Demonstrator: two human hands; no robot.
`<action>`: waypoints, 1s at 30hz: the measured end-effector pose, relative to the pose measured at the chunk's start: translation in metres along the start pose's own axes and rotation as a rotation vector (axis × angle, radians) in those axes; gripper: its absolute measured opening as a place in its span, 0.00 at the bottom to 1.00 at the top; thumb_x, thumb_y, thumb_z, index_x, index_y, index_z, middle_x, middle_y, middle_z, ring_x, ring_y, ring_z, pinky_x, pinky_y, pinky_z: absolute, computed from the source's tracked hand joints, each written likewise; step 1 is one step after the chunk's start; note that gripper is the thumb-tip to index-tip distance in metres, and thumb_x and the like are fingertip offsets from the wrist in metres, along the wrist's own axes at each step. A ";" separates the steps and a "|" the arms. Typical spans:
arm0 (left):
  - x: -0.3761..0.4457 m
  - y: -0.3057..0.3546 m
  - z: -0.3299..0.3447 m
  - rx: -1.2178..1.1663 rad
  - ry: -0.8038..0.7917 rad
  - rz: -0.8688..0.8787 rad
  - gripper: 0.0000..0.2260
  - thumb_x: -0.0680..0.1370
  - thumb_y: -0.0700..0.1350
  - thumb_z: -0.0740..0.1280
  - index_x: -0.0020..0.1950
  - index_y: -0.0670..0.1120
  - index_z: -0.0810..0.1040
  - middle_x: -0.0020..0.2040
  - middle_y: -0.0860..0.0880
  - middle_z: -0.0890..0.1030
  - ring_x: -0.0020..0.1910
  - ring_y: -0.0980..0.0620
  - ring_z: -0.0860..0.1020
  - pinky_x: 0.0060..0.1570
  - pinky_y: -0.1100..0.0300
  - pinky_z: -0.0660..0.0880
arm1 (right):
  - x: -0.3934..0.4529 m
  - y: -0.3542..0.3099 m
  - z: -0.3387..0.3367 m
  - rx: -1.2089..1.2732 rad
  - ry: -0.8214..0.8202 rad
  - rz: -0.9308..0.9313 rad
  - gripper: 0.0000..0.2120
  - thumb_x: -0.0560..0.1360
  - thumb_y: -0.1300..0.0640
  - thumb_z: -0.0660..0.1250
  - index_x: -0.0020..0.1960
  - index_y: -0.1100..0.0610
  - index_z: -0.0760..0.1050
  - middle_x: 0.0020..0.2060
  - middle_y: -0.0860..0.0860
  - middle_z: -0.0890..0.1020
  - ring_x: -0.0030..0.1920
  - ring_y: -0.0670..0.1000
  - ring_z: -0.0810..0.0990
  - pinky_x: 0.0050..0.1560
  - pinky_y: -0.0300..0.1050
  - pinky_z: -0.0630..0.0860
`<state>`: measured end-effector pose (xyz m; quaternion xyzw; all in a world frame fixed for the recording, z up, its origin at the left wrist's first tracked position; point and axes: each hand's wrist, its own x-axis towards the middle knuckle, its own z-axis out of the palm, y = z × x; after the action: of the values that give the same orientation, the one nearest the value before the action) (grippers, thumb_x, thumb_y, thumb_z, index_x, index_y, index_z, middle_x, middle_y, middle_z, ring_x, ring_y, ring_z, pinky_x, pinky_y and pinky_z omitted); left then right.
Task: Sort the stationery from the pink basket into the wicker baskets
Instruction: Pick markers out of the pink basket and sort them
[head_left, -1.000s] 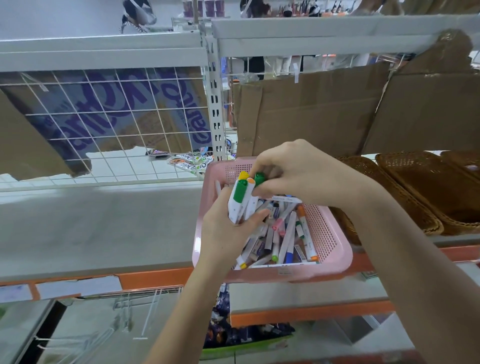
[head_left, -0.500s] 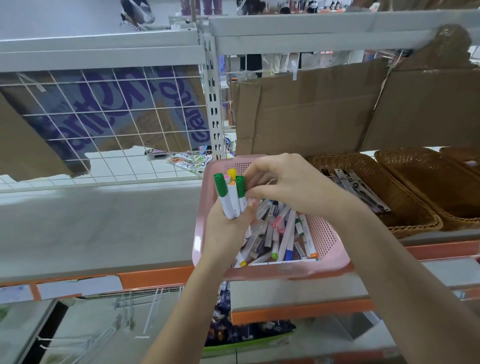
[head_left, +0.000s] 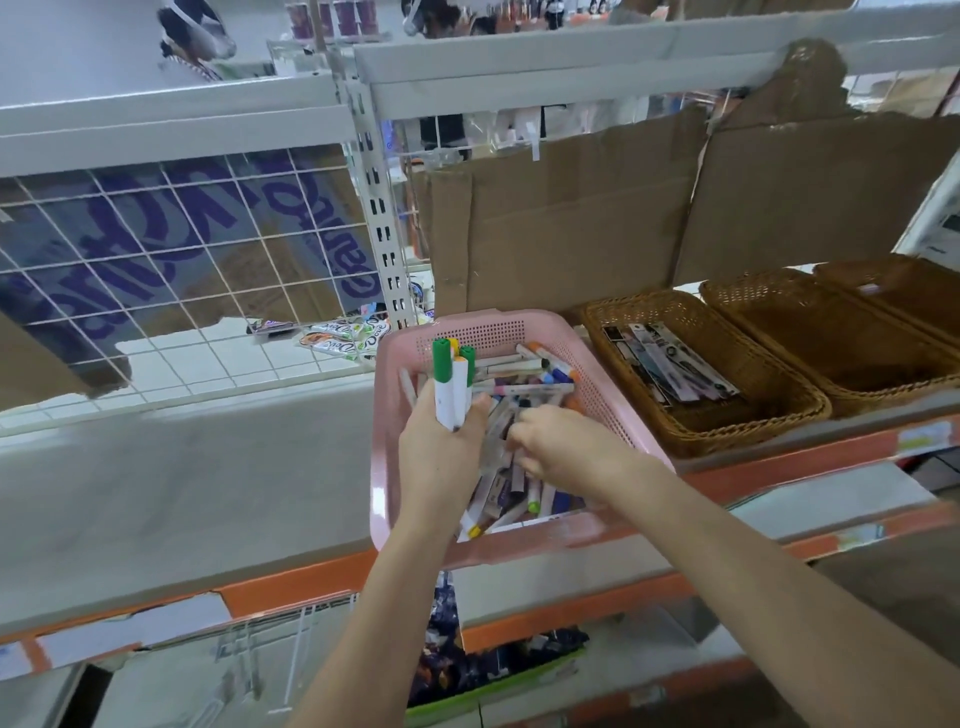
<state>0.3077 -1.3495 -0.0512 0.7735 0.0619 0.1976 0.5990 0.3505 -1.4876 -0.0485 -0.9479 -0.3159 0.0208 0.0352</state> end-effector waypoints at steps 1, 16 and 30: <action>0.003 0.002 0.001 0.000 0.007 0.000 0.03 0.78 0.47 0.66 0.45 0.54 0.74 0.32 0.59 0.76 0.31 0.61 0.72 0.28 0.70 0.68 | 0.000 0.002 -0.004 -0.009 -0.003 0.007 0.12 0.79 0.55 0.59 0.59 0.59 0.75 0.55 0.53 0.76 0.55 0.53 0.74 0.54 0.47 0.74; 0.004 0.072 0.116 0.074 0.169 0.182 0.11 0.77 0.45 0.66 0.37 0.54 0.67 0.33 0.55 0.72 0.33 0.59 0.71 0.35 0.60 0.67 | -0.072 0.137 -0.086 -0.062 0.186 0.067 0.12 0.79 0.55 0.60 0.58 0.57 0.76 0.54 0.54 0.77 0.55 0.54 0.75 0.55 0.47 0.72; -0.012 0.114 0.294 -0.030 0.124 0.224 0.11 0.77 0.46 0.67 0.37 0.54 0.67 0.31 0.56 0.72 0.29 0.66 0.71 0.29 0.74 0.65 | -0.156 0.329 -0.093 -0.027 0.211 0.244 0.12 0.79 0.53 0.61 0.58 0.55 0.77 0.54 0.51 0.77 0.54 0.51 0.76 0.53 0.44 0.72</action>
<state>0.3922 -1.6500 -0.0053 0.7526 0.0090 0.3117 0.5799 0.4279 -1.8490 0.0209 -0.9765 -0.1932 -0.0792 0.0527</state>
